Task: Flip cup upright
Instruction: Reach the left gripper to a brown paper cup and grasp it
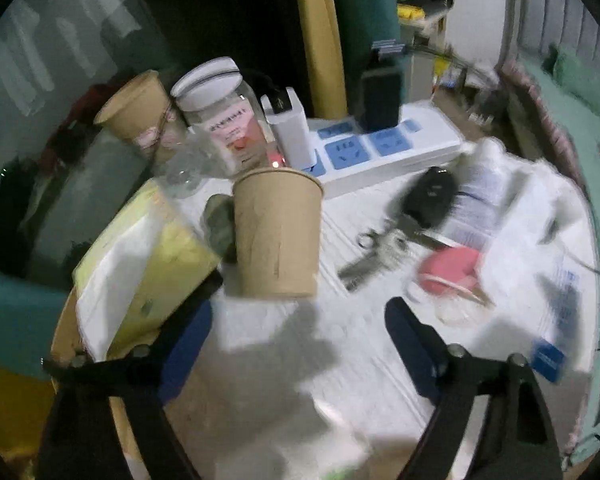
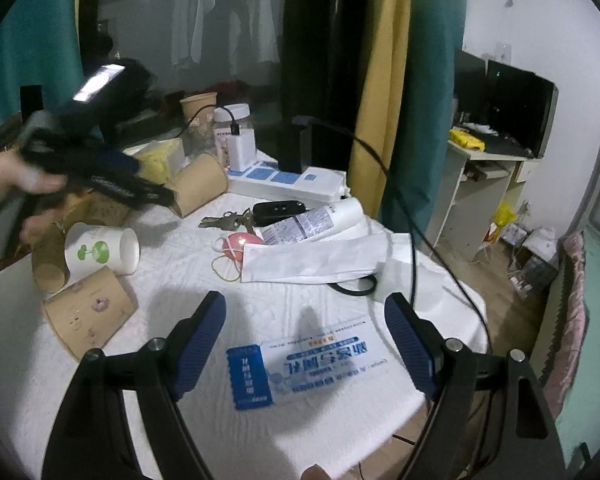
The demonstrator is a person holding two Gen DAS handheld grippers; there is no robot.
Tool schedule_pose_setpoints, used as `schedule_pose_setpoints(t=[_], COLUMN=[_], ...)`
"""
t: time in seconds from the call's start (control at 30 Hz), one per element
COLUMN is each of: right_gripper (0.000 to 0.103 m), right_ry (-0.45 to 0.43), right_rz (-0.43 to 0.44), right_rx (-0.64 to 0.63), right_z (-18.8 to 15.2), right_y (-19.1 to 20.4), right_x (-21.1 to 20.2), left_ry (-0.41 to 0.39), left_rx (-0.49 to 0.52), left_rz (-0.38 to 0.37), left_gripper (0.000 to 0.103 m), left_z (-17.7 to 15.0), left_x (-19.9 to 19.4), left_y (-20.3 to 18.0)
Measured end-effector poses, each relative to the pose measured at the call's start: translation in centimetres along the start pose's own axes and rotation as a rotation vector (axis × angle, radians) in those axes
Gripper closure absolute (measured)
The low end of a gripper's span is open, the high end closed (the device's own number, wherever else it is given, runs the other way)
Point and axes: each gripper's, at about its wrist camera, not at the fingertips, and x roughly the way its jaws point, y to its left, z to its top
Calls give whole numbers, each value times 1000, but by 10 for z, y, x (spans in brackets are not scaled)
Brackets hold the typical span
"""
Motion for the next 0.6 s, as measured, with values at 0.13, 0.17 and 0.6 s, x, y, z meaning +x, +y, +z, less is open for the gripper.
schedule_pose_setpoints(t=[0.13, 0.17, 0.6], right_gripper=[23, 23, 23], right_ry=[11, 13, -12], right_rz=[12, 13, 15], right_rx=[29, 35, 56], right_z=[-4, -5, -11], right_y=[-8, -10, -14], right_x=[9, 10, -13], left_ry=[41, 49, -19], left_rx=[-6, 1, -12], left_rz=[39, 62, 99], left_gripper=[31, 33, 48], left_z=[11, 10, 8], left_x=[36, 42, 8], left_y=[-1, -2, 9])
